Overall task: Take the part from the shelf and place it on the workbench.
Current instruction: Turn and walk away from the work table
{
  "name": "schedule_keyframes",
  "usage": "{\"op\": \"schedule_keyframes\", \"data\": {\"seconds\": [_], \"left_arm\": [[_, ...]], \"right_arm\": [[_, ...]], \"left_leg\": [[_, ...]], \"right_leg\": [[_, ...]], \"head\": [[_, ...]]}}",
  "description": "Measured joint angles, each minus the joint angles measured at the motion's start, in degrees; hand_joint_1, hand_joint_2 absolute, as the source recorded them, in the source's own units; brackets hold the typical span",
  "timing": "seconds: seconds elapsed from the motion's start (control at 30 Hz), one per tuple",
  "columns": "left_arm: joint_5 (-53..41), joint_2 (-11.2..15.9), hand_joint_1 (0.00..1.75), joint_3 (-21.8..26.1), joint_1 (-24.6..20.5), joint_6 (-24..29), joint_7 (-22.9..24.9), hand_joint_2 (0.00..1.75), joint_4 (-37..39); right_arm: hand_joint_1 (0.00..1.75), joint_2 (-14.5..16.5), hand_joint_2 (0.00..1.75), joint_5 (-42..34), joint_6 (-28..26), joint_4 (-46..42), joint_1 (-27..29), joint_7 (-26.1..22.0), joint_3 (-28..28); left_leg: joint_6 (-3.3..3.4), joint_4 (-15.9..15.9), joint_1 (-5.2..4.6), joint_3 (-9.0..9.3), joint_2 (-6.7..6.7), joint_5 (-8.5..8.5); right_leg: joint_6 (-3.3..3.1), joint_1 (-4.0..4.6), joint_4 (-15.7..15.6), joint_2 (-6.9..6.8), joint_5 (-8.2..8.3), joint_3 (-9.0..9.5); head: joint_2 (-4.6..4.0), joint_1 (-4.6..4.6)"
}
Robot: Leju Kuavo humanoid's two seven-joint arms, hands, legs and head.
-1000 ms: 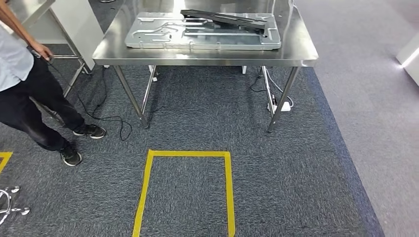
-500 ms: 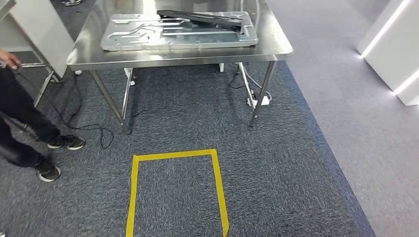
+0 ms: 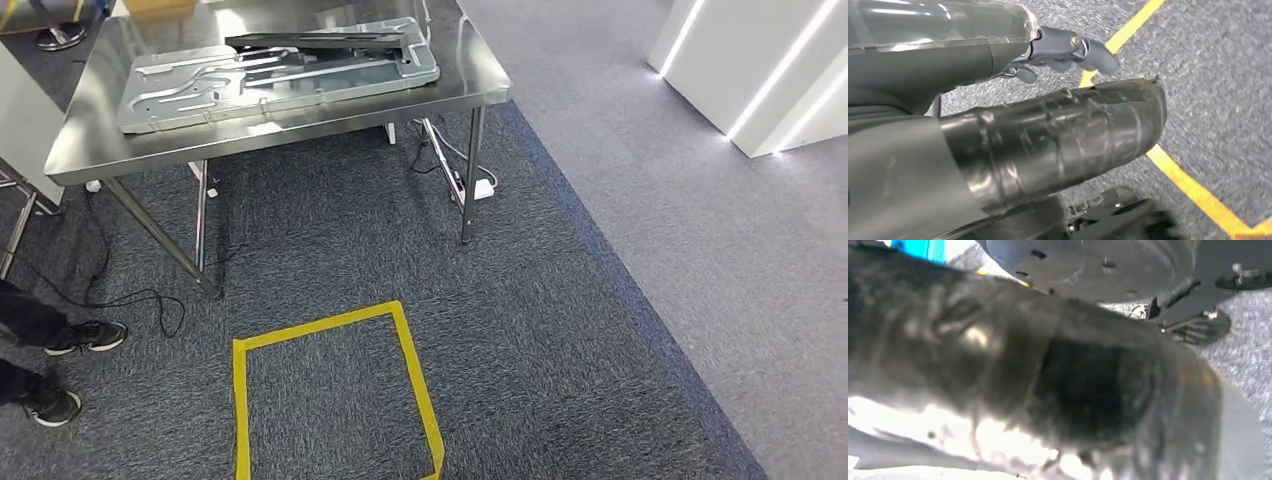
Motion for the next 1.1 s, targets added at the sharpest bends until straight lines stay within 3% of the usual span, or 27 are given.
{"op": "schedule_keyframes", "data": {"seconds": [0.03,0.07,0.1,0.13,0.2,0.27,0.33,0.4,0.47,0.53,0.57,0.6,0.67,0.73,0.77,0.83,0.87,0.93,1.0,1.03,1.07,1.1], "left_arm": [[0.05,0.01,0.0,0.0,0.14,0.0,0.0,0.0,0.0],[0.14,0.01,0.0,0.0,0.26,0.0,0.0,0.0,0.0],[0.2,0.01,0.0,0.0,0.32,0.0,0.0,0.0,0.0],[0.3,0.01,0.0,0.01,0.34,0.0,-0.01,0.0,0.0],[0.49,0.09,0.0,0.03,0.35,0.01,-0.02,0.0,0.01],[0.67,0.21,0.0,0.07,0.31,0.01,-0.05,0.0,0.02],[0.78,0.24,0.0,0.09,0.24,-0.01,-0.08,0.0,0.02],[0.85,0.21,0.0,0.11,0.23,-0.02,-0.11,0.0,0.02],[0.93,0.19,0.0,0.13,0.32,-0.02,-0.11,0.0,0.02],[1.08,0.19,0.0,0.13,0.54,-0.02,-0.07,0.0,0.02],[1.16,0.19,0.0,0.13,0.59,-0.02,-0.05,0.0,0.02],[1.21,0.18,0.0,0.13,0.59,-0.02,-0.04,0.0,0.02],[1.27,0.16,0.0,0.13,0.52,-0.02,-0.04,0.0,0.02],[1.28,0.14,0.0,0.13,0.48,-0.01,-0.04,0.0,0.02],[1.29,0.14,0.0,0.14,0.45,-0.01,-0.04,0.0,0.02],[1.31,0.14,0.0,0.15,0.35,0.0,-0.05,0.0,0.02],[1.33,0.14,0.0,0.15,0.29,0.01,-0.06,0.0,0.02],[1.4,0.13,0.0,0.16,0.25,0.03,-0.11,0.0,0.02],[1.61,0.13,0.0,0.17,0.38,0.04,-0.15,0.0,0.02],[1.7,0.14,0.0,0.17,0.49,0.04,-0.15,0.0,0.02],[1.79,0.14,0.0,0.17,0.61,0.04,-0.14,0.0,0.02],[1.82,0.13,0.0,0.17,0.7,0.04,-0.14,0.0,0.02]], "right_arm": [[0.0,0.01,0.0,-0.02,-0.08,0.0,0.02,0.13,-0.07],[0.0,0.02,0.0,-0.03,-0.16,0.02,0.05,0.25,-0.16],[0.0,0.03,0.0,-0.04,-0.25,0.03,0.08,0.39,-0.26],[0.0,0.05,0.0,-0.05,-0.38,0.05,0.09,0.53,-0.34],[0.0,0.17,0.0,-0.05,-0.62,0.09,0.02,0.84,-0.43],[0.0,0.35,0.0,-0.04,-0.8,0.12,-0.05,1.26,-0.55],[0.0,0.45,0.0,0.02,-0.88,0.17,0.09,1.71,-0.73],[0.0,0.46,0.0,0.13,-0.92,0.22,0.21,2.07,-0.92],[0.0,0.45,0.0,0.26,-0.97,0.24,0.13,2.35,-1.11],[0.0,0.45,0.0,0.39,-1.03,0.24,0.08,2.49,-1.27],[0.0,0.45,0.0,0.42,-1.06,0.24,0.11,2.51,-1.32],[0.0,0.44,0.0,0.44,-1.11,0.24,0.16,2.54,-1.37],[0.0,0.4,0.0,0.44,-1.26,0.24,0.25,2.6,-1.44],[0.0,0.39,0.0,0.44,-1.36,0.24,0.21,2.62,-1.48],[0.0,0.4,0.0,0.44,-1.39,0.24,0.16,2.63,-1.49],[0.0,0.4,0.0,0.44,-1.52,0.24,0.24,2.65,-1.58],[0.0,0.39,0.0,0.43,-1.64,0.24,0.31,2.67,-1.66],[0.0,0.38,0.0,0.32,-1.86,0.24,0.33,2.71,-1.82],[0.0,0.37,0.0,0.14,-1.97,0.22,0.23,2.75,-2.06],[0.0,0.37,0.0,0.06,-2.0,0.22,0.23,2.77,-2.24],[0.0,0.36,0.0,0.03,-2.02,0.22,0.26,2.78,-2.44],[0.0,0.36,0.0,0.0,-2.03,0.22,0.29,2.8,-2.62]], "left_leg": [[-0.04,3.06,0.0,-1.46,-0.34,-0.93],[0.02,4.31,-0.01,-2.16,-0.51,-0.68],[0.17,3.25,-0.02,-1.8,-0.65,0.75],[0.44,0.08,-0.03,-0.48,-1.01,2.98],[1.2,-7.79,-0.01,2.72,-3.43,6.8],[1.71,-11.55,-0.14,4.05,-5.32,7.86],[2.04,-12.08,-0.22,4.29,-4.63,8.04],[2.7,-13.01,0.05,4.75,-3.17,8.7],[3.19,-13.58,0.16,4.88,-1.49,9.12],[3.29,-13.48,0.06,4.72,0.24,9.05],[3.26,-13.38,0.04,4.66,1.09,8.95],[3.17,-13.28,0.04,4.63,1.86,8.82],[2.8,-12.98,0.05,4.8,3.12,8.44],[2.12,-12.56,-0.21,4.96,4.11,7.87],[1.75,-12.42,-0.35,5.07,4.57,7.63],[1.07,-12.47,-0.4,5.56,5.54,7.33],[0.74,-12.37,-0.26,5.78,5.52,7.07],[0.2,-9.8,-0.03,5.01,3.45,4.91],[0.05,-2.9,0.06,1.96,0.61,1.01],[0.09,0.67,0.05,0.27,-0.02,-0.42],[0.2,2.93,0.03,-0.9,-0.34,-0.81],[0.38,3.13,0.01,-1.18,-0.51,-0.04]], "right_leg": [[-0.04,0.06,0.07,0.73,0.03,-0.09],[-0.05,0.12,0.17,1.5,0.04,-0.14],[-0.05,0.18,0.3,2.27,0.04,-0.15],[-0.05,0.23,0.4,3.04,0.04,-0.12],[0.14,0.34,0.63,4.47,0.06,-0.24],[0.81,0.17,0.74,5.76,0.23,-0.68],[1.72,-0.02,0.54,6.95,0.57,-1.01],[2.23,0.16,1.71,5.51,-0.31,-1.7],[2.53,0.27,7.14,2.16,-3.69,-4.3],[2.96,0.08,14.15,0.51,-6.88,-7.68],[3.16,-0.08,15.68,0.21,-7.06,-8.35],[3.31,-0.25,15.1,-0.05,-6.2,-7.9],[3.42,-0.48,8.22,-1.58,-2.7,-3.89],[2.98,-0.31,2.11,-3.73,-0.72,-0.5],[2.65,-0.16,0.94,-4.23,-0.58,0.08],[1.87,-0.01,0.72,-3.32,-0.67,-0.06],[1.51,-0.09,0.56,-2.74,-0.57,-0.02],[0.81,-0.33,0.24,-1.61,-0.21,0.01],[0.42,-0.23,0.22,-0.41,0.0,-0.14],[0.31,-0.09,0.26,0.28,0.05,-0.25],[0.25,0.05,0.34,1.07,0.07,-0.31],[0.23,0.16,0.42,1.87,0.07,-0.33]], "head": [[0.0,0.01],[0.0,0.0],[0.0,0.0],[0.0,0.0],[0.0,0.02],[0.0,0.01],[0.0,0.0],[0.0,0.09],[0.0,0.22],[0.0,0.27],[0.0,0.28],[0.0,0.28],[0.0,0.29],[0.0,0.26],[0.0,0.25],[0.0,0.23],[0.0,0.22],[0.0,0.19],[0.0,0.16],[0.0,0.15],[0.0,0.15],[0.0,0.15]]}}
